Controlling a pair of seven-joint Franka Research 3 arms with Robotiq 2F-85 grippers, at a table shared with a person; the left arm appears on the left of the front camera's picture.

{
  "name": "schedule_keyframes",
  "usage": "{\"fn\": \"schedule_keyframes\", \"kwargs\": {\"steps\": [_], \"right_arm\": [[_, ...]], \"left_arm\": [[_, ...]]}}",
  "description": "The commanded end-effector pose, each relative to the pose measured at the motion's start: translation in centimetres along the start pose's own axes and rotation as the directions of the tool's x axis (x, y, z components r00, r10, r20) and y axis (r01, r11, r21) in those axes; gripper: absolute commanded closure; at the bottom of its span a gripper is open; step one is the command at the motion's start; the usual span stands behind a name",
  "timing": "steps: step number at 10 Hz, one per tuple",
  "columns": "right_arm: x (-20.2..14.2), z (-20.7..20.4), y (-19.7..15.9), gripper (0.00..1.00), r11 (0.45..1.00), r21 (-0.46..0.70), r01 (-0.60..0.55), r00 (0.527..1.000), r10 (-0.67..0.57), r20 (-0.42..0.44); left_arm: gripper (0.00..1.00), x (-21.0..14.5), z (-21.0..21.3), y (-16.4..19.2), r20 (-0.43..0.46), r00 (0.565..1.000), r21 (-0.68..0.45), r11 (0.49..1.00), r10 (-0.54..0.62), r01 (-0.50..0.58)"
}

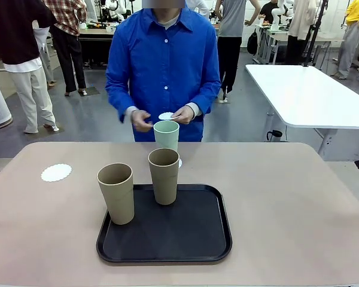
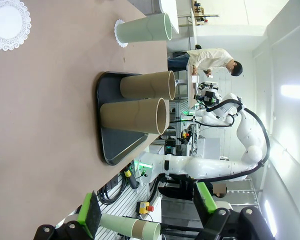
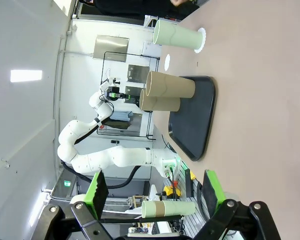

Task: Place coasters on the table and set cups on them.
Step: Take one Reusable plastic cup from the Flat Tray and place it on a coaster set by the human.

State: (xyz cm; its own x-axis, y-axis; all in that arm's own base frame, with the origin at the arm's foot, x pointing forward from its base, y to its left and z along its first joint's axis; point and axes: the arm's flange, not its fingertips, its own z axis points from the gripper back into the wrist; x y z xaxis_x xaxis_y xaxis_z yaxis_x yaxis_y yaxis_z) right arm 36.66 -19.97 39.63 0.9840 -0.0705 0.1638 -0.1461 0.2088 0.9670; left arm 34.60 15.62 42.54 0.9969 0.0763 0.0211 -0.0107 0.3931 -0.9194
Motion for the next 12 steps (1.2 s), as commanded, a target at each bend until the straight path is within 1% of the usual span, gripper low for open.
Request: {"fn": "schedule_keyframes", "kwargs": {"steps": [1,7,8,9,10,11,12], "right_arm": [[-0.1,-0.1,0.0,0.0,1.0,0.01,-0.001,1.0,0.001,0.001],[-0.1,-0.1,0.0,0.0,1.0,0.01,-0.001,1.0,0.001,0.001],[-0.1,-0.1,0.0,0.0,1.0,0.01,-0.001,1.0,0.001,0.001],[-0.1,-0.1,0.0,0.0,1.0,0.01,-0.001,1.0,0.001,0.001],[-0.1,-0.1,0.0,0.0,1.0,0.01,-0.001,1.0,0.001,0.001],[-0.1,-0.1,0.0,0.0,1.0,0.01,-0.001,1.0,0.001,0.001],[-0.1,-0.1,0.0,0.0,1.0,0.01,-0.001,1.0,0.001,0.001]], "left_arm": [[0.0,-0.1,0.2,-0.2,0.005,1.0,-0.005,1.0,-0.006,0.006],[0.0,0.0,0.0,0.0,0.0,1.0,0.0,1.0,0.0,0.0],[0.0,1.0,-0.5,-2.2,-0.046,0.995,0.05,0.995,-0.083,0.086],[0.0,2.7,-1.3,-5.1,-0.094,0.973,0.159,0.962,-0.21,0.223],[0.0,4.8,-1.9,-7.9,-0.155,0.944,0.239,0.916,-0.291,0.322],[0.0,5.6,-3.2,-10.1,-0.269,0.883,0.321,0.829,-0.384,0.458],[0.0,6.4,-4.8,-12.0,-0.4,0.81,0.386,0.723,-0.428,0.573]]}}
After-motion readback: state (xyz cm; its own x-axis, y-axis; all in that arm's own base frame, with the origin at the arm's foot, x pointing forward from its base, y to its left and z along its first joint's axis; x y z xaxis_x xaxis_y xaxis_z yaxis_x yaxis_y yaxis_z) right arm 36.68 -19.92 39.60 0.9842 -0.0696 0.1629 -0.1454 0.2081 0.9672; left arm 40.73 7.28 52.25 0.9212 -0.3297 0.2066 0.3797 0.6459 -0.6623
